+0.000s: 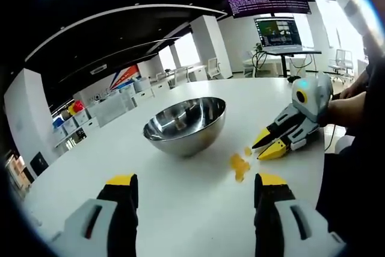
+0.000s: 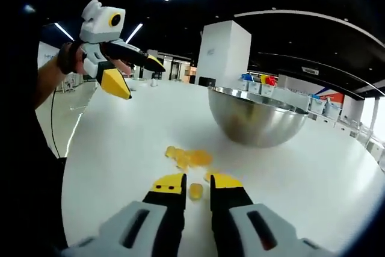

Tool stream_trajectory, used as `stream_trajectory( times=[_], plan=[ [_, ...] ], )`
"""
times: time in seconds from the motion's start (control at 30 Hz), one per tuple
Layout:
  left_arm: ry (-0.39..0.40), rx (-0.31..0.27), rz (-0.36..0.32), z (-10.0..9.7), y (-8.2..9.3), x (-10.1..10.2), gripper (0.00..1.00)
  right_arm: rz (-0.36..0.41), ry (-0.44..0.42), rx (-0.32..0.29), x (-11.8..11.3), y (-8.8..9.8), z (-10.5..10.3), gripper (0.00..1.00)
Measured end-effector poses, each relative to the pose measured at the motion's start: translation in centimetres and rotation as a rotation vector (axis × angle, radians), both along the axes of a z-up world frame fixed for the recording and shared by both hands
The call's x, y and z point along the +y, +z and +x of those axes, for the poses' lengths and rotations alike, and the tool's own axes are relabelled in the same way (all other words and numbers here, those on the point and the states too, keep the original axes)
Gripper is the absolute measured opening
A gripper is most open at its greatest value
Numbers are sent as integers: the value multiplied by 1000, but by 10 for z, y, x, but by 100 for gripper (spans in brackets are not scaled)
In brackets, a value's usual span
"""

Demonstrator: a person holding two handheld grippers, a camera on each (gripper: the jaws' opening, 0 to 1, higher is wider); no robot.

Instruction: Pick up the QQ candy scattered on the table and place it into the stainless steel bowl on the table

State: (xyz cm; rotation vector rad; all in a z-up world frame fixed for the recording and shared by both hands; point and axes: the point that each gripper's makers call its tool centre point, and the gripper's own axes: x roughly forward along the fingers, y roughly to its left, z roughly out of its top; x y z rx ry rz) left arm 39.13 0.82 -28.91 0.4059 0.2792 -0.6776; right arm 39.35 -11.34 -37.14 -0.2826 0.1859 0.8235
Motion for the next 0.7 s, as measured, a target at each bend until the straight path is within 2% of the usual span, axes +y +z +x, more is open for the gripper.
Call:
stream_trajectory(
  times=[0.17,0.7],
  plan=[
    [0,2,2,1,-1,-1,79,-16,1,3,0,-3,0,10],
    [-4,3,1,0,-1,-3,79,-22,14,-2,1,-4,-3,6]
  ],
)
